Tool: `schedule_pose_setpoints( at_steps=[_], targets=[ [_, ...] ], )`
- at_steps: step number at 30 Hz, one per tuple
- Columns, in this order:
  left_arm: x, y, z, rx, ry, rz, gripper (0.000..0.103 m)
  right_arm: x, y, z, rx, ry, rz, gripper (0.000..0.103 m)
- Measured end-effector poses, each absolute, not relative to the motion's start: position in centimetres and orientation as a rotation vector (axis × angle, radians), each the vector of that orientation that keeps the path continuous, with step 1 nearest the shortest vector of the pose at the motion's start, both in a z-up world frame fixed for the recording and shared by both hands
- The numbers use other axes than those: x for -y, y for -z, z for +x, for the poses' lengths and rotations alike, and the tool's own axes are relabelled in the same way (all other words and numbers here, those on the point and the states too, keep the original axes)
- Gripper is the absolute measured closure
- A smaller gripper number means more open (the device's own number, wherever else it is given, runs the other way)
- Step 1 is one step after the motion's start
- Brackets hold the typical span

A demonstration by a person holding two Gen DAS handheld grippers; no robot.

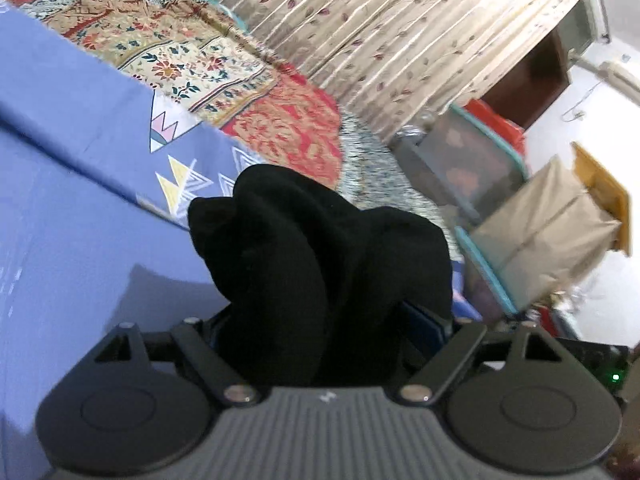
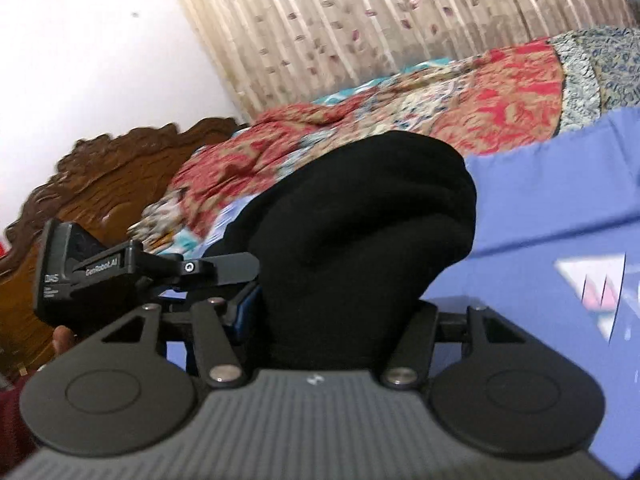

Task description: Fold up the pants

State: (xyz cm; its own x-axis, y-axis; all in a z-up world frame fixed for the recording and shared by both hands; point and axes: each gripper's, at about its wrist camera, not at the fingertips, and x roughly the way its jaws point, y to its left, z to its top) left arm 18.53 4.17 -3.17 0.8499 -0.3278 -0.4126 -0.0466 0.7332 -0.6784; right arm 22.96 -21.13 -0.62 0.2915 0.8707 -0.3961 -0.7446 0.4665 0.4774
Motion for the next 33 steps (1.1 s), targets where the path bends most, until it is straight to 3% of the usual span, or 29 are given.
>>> schedule_pose_setpoints(
  at_steps=[6,9,10,11,12,22,27,33],
  targets=[
    [-3.8,9.8,23.3,-0.728,0.053,-0.682,0.017,20.5,7.6,28.3,-0.87,-0.964,0.263,0.043],
    [-3.1,10.7,23.1,-0.727,-0.001,-0.655,0.005,21.2,9.9,29.0,-0.938,-0.915,0.369,0.038],
    [-3.0,10.6,23.1,-0.733,-0.011,-0.66,0.003,21.3,10.1,29.0,-0.947,-0.902,0.391,0.03],
    [-3.0,10.5,23.1,-0.742,-0.017,-0.664,0.002,21.3,9.9,28.7,-0.945,-0.875,0.383,0.016],
    [-3.0,10.1,23.0,-0.75,-0.023,-0.665,0.002,21.3,9.7,28.4,-0.937,-0.843,0.363,0.012],
    [0.8,5.2,15.3,-0.697,-0.169,-0.491,0.004,25.5,8.0,22.7,-0.866,-0.709,0.275,0.012],
    [3.6,6.8,10.5,-0.789,-0.203,-0.454,0.004,26.8,9.5,20.3,-0.944,-0.675,0.267,0.011],
    [7.2,9.2,6.4,-0.911,-0.277,-0.352,0.004,26.5,9.0,14.0,-0.885,-0.658,-0.007,0.011]
  ],
)
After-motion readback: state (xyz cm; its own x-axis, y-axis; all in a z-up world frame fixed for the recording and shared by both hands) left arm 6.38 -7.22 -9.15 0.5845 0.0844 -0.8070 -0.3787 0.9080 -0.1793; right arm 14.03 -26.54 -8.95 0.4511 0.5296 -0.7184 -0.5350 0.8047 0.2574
